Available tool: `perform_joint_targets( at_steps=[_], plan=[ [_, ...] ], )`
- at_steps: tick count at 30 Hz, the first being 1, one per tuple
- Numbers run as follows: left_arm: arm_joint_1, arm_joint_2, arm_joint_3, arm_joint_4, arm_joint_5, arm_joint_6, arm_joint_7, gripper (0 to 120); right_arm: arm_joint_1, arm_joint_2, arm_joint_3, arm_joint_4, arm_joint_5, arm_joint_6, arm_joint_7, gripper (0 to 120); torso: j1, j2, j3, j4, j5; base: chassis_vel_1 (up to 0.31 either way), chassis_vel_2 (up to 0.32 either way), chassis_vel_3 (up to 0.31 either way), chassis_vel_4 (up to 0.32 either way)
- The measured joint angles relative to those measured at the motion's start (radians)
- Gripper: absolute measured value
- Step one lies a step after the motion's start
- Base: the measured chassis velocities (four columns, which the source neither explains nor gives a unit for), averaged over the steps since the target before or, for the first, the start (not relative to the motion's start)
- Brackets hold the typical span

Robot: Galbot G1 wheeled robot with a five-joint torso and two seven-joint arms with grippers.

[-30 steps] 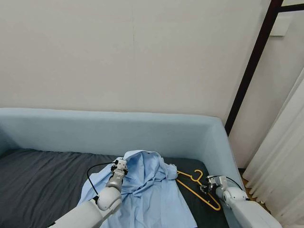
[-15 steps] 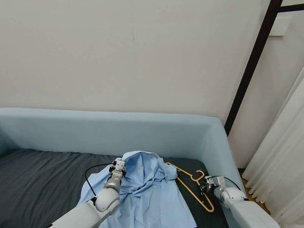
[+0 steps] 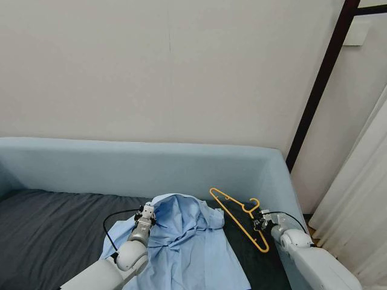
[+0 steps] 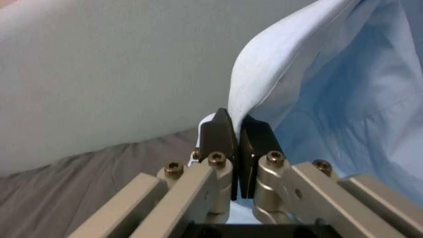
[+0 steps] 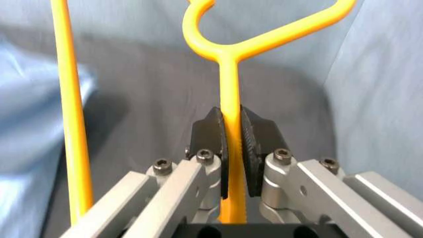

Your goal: Pick up the clothes from the sofa and hang them on the clothes hanger.

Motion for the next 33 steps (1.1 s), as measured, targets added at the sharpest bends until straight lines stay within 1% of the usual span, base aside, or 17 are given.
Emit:
perform_joint_targets(
  at_steps=[3,5,7,8,11,13,15,16,17,19,20,22,24,27,28,31,33],
  plan=[
    [0.001,0.003,0.000,-0.003,-0.001,0.000,0.000,0,0.002,-0.012,0.007,0.030,0.000,0.009,0.013,5,0.000,0.000,0.000,0.0000,0.0000,0.000,0.000,0.000,0.000],
    [0.000,0.006,0.000,-0.005,-0.002,0.000,0.001,0,-0.019,-0.041,0.017,0.115,0.007,0.017,0.041,5,0.000,0.000,0.000,0.0002,0.0000,0.000,0.000,0.000,0.000],
    [-0.007,0.010,0.002,-0.014,-0.011,0.007,0.002,0,-0.082,-0.093,0.033,0.277,-0.010,0.045,0.102,5,0.000,0.000,0.000,-0.0002,0.0001,0.000,0.000,0.000,0.000],
    [-0.007,0.010,0.002,-0.014,-0.011,0.007,0.002,0,-0.082,-0.093,0.033,0.277,-0.010,0.045,0.102,5,0.000,0.000,0.000,-0.0002,0.0001,0.000,0.000,0.000,0.000],
    [-0.018,0.020,0.010,-0.036,-0.024,0.027,0.002,0,-0.160,-0.152,0.051,0.444,-0.075,0.096,0.180,5,0.000,0.000,0.000,-0.0004,-0.0003,0.000,0.000,0.000,0.000],
    [-0.020,0.022,0.011,-0.039,-0.027,0.030,0.002,0,-0.171,-0.159,0.052,0.461,-0.092,0.107,0.188,5,0.000,0.000,0.000,-0.0003,-0.0003,0.000,0.000,0.000,0.000],
    [-0.033,0.035,0.017,-0.066,-0.050,0.049,-0.009,0,-0.246,-0.202,0.059,0.554,-0.216,0.180,0.235,5,0.000,0.000,0.000,-0.0001,0.0000,0.000,0.000,0.000,0.000],
    [-0.034,0.037,0.017,-0.069,-0.053,0.051,-0.011,0,-0.259,-0.207,0.062,0.567,-0.235,0.190,0.243,5,0.000,0.000,0.000,0.0000,-0.0003,0.000,0.000,0.000,0.000],
    [-0.042,0.048,0.018,-0.089,-0.070,0.062,-0.020,0,-0.316,-0.221,0.077,0.614,-0.321,0.228,0.265,5,0.000,0.000,0.000,-0.0001,0.0000,0.000,0.000,0.000,0.000],
    [-0.042,0.048,0.018,-0.089,-0.070,0.062,-0.020,0,-0.319,-0.222,0.078,0.617,-0.326,0.230,0.266,5,0.000,0.000,0.000,-0.0001,0.0001,0.000,0.000,0.000,0.000],
    [-0.049,0.057,0.019,-0.105,-0.088,0.073,-0.028,0,-0.372,-0.230,0.098,0.658,-0.400,0.250,0.283,5,0.000,0.000,0.000,-0.0002,0.0002,0.000,0.000,0.000,0.000],
    [-0.060,0.068,0.021,-0.129,-0.127,0.094,-0.048,0,-0.445,-0.237,0.116,0.711,-0.495,0.275,0.308,5,0.000,0.000,0.000,-0.0003,0.0000,0.000,0.000,0.000,0.000],
    [-0.061,0.068,0.022,-0.132,-0.131,0.097,-0.051,0,-0.451,-0.237,0.117,0.715,-0.504,0.277,0.310,5,0.000,0.000,0.000,-0.0003,0.0001,0.000,0.000,0.000,0.000],
    [-0.076,0.076,0.025,-0.154,-0.173,0.120,-0.074,0,-0.542,-0.236,0.138,0.779,-0.643,0.317,0.333,5,0.000,0.000,0.000,0.0000,0.0000,0.000,0.000,0.000,0.000],
    [-0.076,0.076,0.025,-0.154,-0.173,0.120,-0.074,0,-0.542,-0.236,0.138,0.779,-0.643,0.317,0.333,5,0.000,0.000,0.000,0.0000,0.0000,0.000,0.000,0.000,0.000],
    [-0.088,0.078,0.030,-0.173,-0.206,0.135,-0.090,0,-0.584,-0.228,0.136,0.789,-0.739,0.348,0.344,5,0.000,0.000,0.000,-0.0001,-0.0001,0.000,0.000,0.000,0.000],
    [-0.092,0.078,0.032,-0.181,-0.218,0.141,-0.097,0,-0.591,-0.222,0.128,0.789,-0.763,0.355,0.346,5,0.000,0.000,0.000,-0.0002,-0.0002,0.000,0.000,0.000,0.000]
  ],
)
